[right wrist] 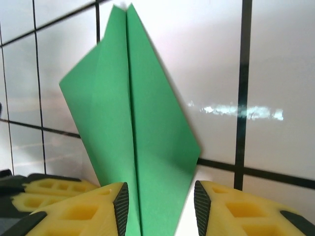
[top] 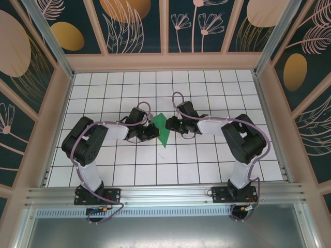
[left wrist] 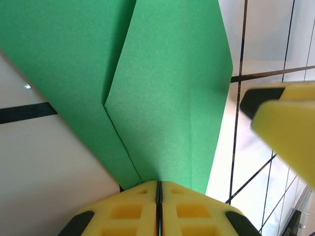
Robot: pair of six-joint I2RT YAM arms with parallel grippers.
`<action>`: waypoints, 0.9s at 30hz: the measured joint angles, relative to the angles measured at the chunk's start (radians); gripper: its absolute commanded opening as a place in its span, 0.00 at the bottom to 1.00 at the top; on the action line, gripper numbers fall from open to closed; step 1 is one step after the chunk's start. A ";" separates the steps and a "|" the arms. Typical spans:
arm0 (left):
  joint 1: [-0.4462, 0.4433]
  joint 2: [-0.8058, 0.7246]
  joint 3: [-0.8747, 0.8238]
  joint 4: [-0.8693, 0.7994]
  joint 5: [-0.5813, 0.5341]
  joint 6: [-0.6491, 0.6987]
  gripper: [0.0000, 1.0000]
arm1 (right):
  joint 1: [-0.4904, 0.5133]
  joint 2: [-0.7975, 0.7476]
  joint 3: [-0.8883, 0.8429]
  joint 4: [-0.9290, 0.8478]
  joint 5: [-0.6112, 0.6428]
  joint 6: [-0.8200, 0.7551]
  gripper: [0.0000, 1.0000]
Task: Fold a paper plane with a square sheet of paper (pick it up from the middle)
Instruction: Turn over the paper at the center of the table.
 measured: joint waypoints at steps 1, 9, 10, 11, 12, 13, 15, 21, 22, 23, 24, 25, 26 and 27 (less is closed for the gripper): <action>0.000 0.000 0.000 0.002 0.000 0.000 0.12 | -0.003 0.006 0.010 -0.003 0.004 0.000 0.43; 0.001 0.000 -0.002 0.006 0.003 0.003 0.12 | -0.017 0.069 0.060 -0.007 0.013 0.000 0.43; 0.001 0.000 -0.002 0.006 0.004 0.003 0.12 | -0.016 0.072 0.064 -0.006 0.010 0.000 0.42; 0.001 0.000 -0.002 0.006 0.004 0.003 0.12 | -0.016 0.075 0.066 -0.005 0.005 0.000 0.42; 0.001 0.000 -0.002 0.006 0.004 0.003 0.12 | -0.017 0.075 0.066 -0.005 -0.001 -0.001 0.42; 0.001 0.000 -0.002 0.006 0.004 0.003 0.12 | -0.019 0.075 0.066 -0.004 -0.010 -0.001 0.41; 0.001 0.000 -0.002 0.006 0.004 0.003 0.12 | -0.018 0.075 0.065 -0.003 -0.028 -0.003 0.39; 0.001 0.000 -0.003 0.009 0.004 0.003 0.12 | -0.015 0.075 0.064 0.001 -0.076 -0.007 0.39; 0.001 0.000 -0.005 0.011 0.004 0.003 0.12 | -0.014 0.075 0.064 0.003 -0.080 -0.007 0.39; 0.001 0.000 -0.005 0.012 0.004 0.003 0.12 | -0.014 0.075 0.063 0.005 -0.084 -0.008 0.39; 0.001 0.000 -0.006 0.014 0.004 0.003 0.13 | -0.014 0.075 0.061 0.007 -0.086 -0.008 0.39; 0.001 -0.001 -0.007 0.015 0.004 0.003 0.13 | -0.014 0.075 0.058 0.011 -0.090 -0.008 0.39; 0.001 -0.002 -0.008 0.018 0.005 0.003 0.13 | -0.014 0.075 0.055 0.014 -0.099 -0.007 0.39; 0.001 -0.003 -0.011 0.021 0.005 0.002 0.13 | -0.014 0.075 0.050 0.021 -0.109 -0.007 0.39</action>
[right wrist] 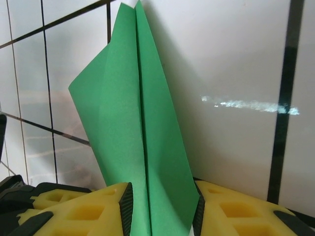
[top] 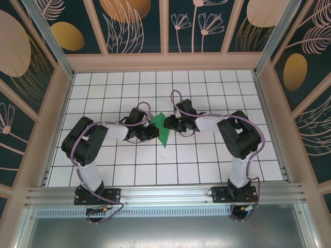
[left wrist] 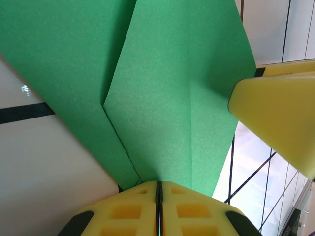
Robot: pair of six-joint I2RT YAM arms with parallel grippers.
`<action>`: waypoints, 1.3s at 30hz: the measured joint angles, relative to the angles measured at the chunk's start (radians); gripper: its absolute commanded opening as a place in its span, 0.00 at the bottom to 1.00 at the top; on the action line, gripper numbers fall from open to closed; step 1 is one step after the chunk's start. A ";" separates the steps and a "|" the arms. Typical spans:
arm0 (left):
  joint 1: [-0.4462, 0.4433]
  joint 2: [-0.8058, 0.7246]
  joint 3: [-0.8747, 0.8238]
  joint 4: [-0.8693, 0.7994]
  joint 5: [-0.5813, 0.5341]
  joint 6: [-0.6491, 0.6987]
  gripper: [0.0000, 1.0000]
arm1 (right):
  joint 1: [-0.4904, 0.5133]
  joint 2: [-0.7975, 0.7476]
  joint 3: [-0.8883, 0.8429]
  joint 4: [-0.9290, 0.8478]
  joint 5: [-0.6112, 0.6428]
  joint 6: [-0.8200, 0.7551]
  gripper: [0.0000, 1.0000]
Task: Fold a paper plane with a square sheet of paper (pick it up from the middle)
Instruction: Turn over the paper at the center of the table.
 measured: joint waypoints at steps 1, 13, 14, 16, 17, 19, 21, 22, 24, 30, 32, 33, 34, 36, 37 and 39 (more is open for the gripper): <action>0.000 -0.002 -0.003 0.006 0.000 -0.002 0.13 | 0.000 0.000 -0.004 0.004 -0.008 0.000 0.39; 0.001 -0.011 -0.056 0.106 0.000 -0.046 0.11 | 0.021 0.000 -0.039 0.077 -0.098 0.003 0.35; 0.001 -0.011 -0.057 0.108 0.000 -0.048 0.11 | 0.023 0.003 -0.039 0.083 -0.104 0.003 0.34; 0.002 -0.012 -0.060 0.113 -0.001 -0.053 0.11 | 0.024 0.010 -0.039 0.093 -0.110 0.004 0.33; 0.002 -0.013 -0.061 0.115 -0.001 -0.053 0.11 | 0.025 0.016 -0.039 0.098 -0.114 0.004 0.33; 0.002 -0.013 -0.063 0.120 -0.001 -0.056 0.11 | 0.026 0.029 -0.039 0.107 -0.123 0.003 0.32; 0.002 -0.013 -0.065 0.124 -0.001 -0.056 0.11 | 0.026 0.031 -0.039 0.110 -0.127 0.003 0.32; 0.002 -0.013 -0.066 0.125 -0.001 -0.057 0.11 | 0.026 0.031 -0.038 0.111 -0.127 0.003 0.30; 0.002 -0.014 -0.067 0.128 -0.001 -0.060 0.11 | 0.027 0.036 -0.039 0.117 -0.132 -0.001 0.26; 0.002 -0.015 -0.070 0.132 -0.002 -0.064 0.11 | 0.027 0.046 -0.039 0.128 -0.152 -0.001 0.12; 0.002 -0.018 -0.072 0.132 -0.004 -0.068 0.13 | 0.027 0.046 -0.039 0.128 -0.152 -0.003 0.06; 0.002 -0.022 -0.075 0.134 -0.005 -0.072 0.14 | 0.027 0.046 -0.039 0.127 -0.152 -0.007 0.02; 0.001 -0.027 -0.080 0.136 -0.005 -0.078 0.15 | 0.027 0.045 -0.039 0.127 -0.151 -0.011 0.00; -0.001 -0.047 -0.096 0.136 -0.012 -0.090 0.19 | 0.027 0.040 -0.039 0.118 -0.144 -0.020 0.00; -0.002 -0.059 -0.103 0.135 -0.018 -0.098 0.22 | 0.027 0.034 -0.039 0.105 -0.134 -0.026 0.00; -0.003 -0.114 -0.127 0.130 -0.040 -0.116 0.26 | 0.030 0.004 -0.039 0.059 -0.095 -0.048 0.00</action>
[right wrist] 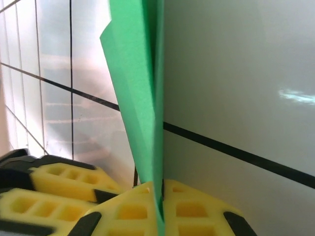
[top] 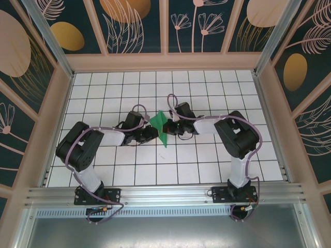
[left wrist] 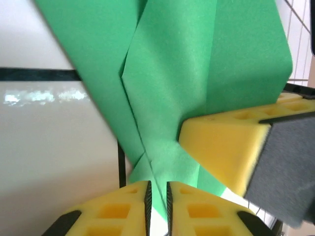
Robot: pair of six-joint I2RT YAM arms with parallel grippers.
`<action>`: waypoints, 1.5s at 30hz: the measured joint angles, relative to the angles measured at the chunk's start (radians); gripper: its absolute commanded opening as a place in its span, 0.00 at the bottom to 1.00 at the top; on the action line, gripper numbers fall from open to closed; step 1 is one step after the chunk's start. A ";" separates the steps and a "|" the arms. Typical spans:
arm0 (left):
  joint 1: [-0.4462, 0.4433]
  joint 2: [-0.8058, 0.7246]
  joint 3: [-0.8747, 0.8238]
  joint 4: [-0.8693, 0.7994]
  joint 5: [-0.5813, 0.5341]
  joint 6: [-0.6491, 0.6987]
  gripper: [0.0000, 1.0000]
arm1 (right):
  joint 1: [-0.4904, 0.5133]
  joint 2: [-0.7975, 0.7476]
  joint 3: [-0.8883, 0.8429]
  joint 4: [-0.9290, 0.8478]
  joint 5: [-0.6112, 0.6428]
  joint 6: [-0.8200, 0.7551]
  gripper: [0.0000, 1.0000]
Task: Fold a paper plane with a square sheet of paper (pick it up from the middle)
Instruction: Turn over the paper at the center of the table.
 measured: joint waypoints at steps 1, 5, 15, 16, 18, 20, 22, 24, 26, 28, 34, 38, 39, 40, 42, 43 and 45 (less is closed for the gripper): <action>0.000 -0.032 -0.010 -0.002 -0.013 -0.009 0.28 | 0.002 -0.020 0.000 -0.029 0.026 -0.010 0.00; 0.000 -0.203 -0.030 -0.016 -0.095 -0.034 0.35 | 0.024 -0.129 0.029 -0.210 0.206 -0.080 0.00; 0.032 -0.469 -0.084 -0.097 -0.299 -0.061 0.38 | 0.227 -0.164 0.190 -0.684 0.828 -0.159 0.02; 0.047 -0.483 -0.099 -0.103 -0.307 -0.069 0.38 | 0.252 -0.143 0.200 -0.712 0.867 -0.159 0.02; 0.075 -0.500 -0.126 -0.113 -0.320 -0.082 0.39 | 0.299 -0.094 0.217 -0.751 0.919 -0.155 0.04; 0.102 -0.511 -0.152 -0.117 -0.325 -0.098 0.39 | 0.349 -0.040 0.237 -0.779 0.948 -0.152 0.05; 0.122 -0.519 -0.176 -0.118 -0.324 -0.115 0.39 | 0.390 0.004 0.260 -0.792 0.956 -0.151 0.08; 0.131 -0.523 -0.194 -0.119 -0.324 -0.129 0.39 | 0.422 0.034 0.280 -0.790 0.953 -0.148 0.09; 0.134 -0.523 -0.204 -0.119 -0.323 -0.138 0.39 | 0.444 0.051 0.293 -0.790 0.946 -0.144 0.12; 0.134 -0.523 -0.205 -0.119 -0.322 -0.143 0.39 | 0.454 0.059 0.304 -0.790 0.935 -0.136 0.17; 0.134 -0.523 -0.205 -0.114 -0.308 -0.149 0.39 | 0.456 0.060 0.343 -0.780 0.915 -0.125 0.20; 0.134 -0.523 -0.205 -0.113 -0.297 -0.150 0.39 | 0.457 0.060 0.345 -0.766 0.885 -0.126 0.26; 0.134 -0.523 -0.205 -0.113 -0.297 -0.150 0.39 | 0.457 0.060 0.345 -0.758 0.873 -0.129 0.29; 0.134 -0.523 -0.205 -0.112 -0.297 -0.150 0.39 | 0.457 0.060 0.345 -0.748 0.858 -0.129 0.29; 0.134 -0.523 -0.205 -0.109 -0.295 -0.150 0.39 | 0.458 0.060 0.342 -0.724 0.833 -0.128 0.34; 0.134 -0.523 -0.205 -0.106 -0.293 -0.150 0.39 | 0.458 0.060 0.339 -0.711 0.820 -0.127 0.36; 0.134 -0.521 -0.205 -0.103 -0.288 -0.150 0.38 | 0.458 0.055 0.324 -0.680 0.794 -0.123 0.37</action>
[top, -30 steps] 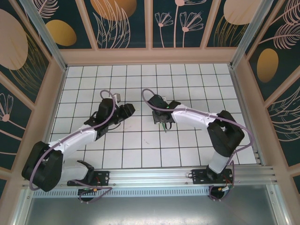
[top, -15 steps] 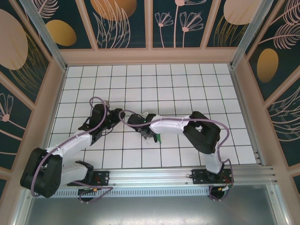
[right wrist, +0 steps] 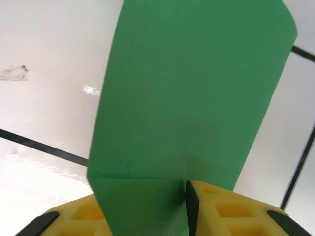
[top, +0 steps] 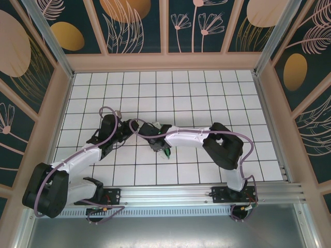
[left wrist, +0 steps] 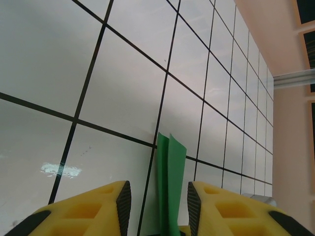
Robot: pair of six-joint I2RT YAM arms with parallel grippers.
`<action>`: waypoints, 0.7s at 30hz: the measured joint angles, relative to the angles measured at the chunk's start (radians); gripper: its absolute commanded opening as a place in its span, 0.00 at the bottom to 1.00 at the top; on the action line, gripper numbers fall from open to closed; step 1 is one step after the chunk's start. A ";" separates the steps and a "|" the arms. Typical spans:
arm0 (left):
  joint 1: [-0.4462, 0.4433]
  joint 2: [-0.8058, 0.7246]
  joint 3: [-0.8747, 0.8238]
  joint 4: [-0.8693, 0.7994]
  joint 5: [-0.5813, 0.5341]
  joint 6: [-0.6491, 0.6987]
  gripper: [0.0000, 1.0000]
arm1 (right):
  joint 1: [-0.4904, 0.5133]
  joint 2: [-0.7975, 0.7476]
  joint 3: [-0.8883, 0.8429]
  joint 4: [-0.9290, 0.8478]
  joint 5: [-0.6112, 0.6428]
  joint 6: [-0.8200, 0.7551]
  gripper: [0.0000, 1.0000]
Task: Fold a paper plane with a square sheet of paper (pick it up from the middle)
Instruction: Turn over the paper at the center of the table.
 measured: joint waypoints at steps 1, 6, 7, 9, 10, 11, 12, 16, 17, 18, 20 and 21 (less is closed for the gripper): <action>0.000 0.002 0.000 0.004 0.005 0.000 0.38 | -0.001 -0.006 -0.011 0.013 -0.014 0.002 0.37; 0.000 0.026 0.000 0.027 0.033 0.000 0.37 | -0.010 -0.042 -0.058 0.057 -0.068 0.002 0.38; 0.000 0.033 0.000 0.030 0.041 -0.001 0.37 | -0.011 -0.049 -0.067 0.065 -0.077 0.002 0.38; 0.000 0.048 0.000 0.035 0.053 -0.003 0.36 | -0.014 -0.060 -0.081 0.079 -0.093 0.001 0.39; 0.000 0.054 0.000 0.037 0.059 -0.003 0.36 | -0.014 -0.063 -0.084 0.083 -0.100 0.002 0.39; 0.000 0.059 0.000 0.040 0.066 -0.003 0.36 | -0.014 -0.065 -0.085 0.089 -0.104 0.002 0.40; 0.000 0.062 0.000 0.042 0.070 -0.003 0.36 | -0.014 -0.068 -0.088 0.094 -0.109 0.002 0.40; 0.000 0.063 0.000 0.046 0.076 -0.003 0.36 | -0.016 -0.074 -0.093 0.109 -0.124 0.002 0.41; 0.000 0.063 0.000 0.049 0.078 -0.003 0.36 | -0.016 -0.074 -0.093 0.111 -0.126 0.001 0.41; 0.000 0.063 0.000 0.051 0.078 -0.003 0.36 | -0.016 -0.074 -0.095 0.116 -0.129 0.002 0.41; 0.000 0.063 0.000 0.052 0.078 -0.003 0.37 | -0.016 -0.074 -0.100 0.126 -0.136 0.002 0.39; 0.000 0.063 0.000 0.053 0.078 -0.003 0.36 | -0.016 -0.074 -0.103 0.131 -0.140 0.002 0.39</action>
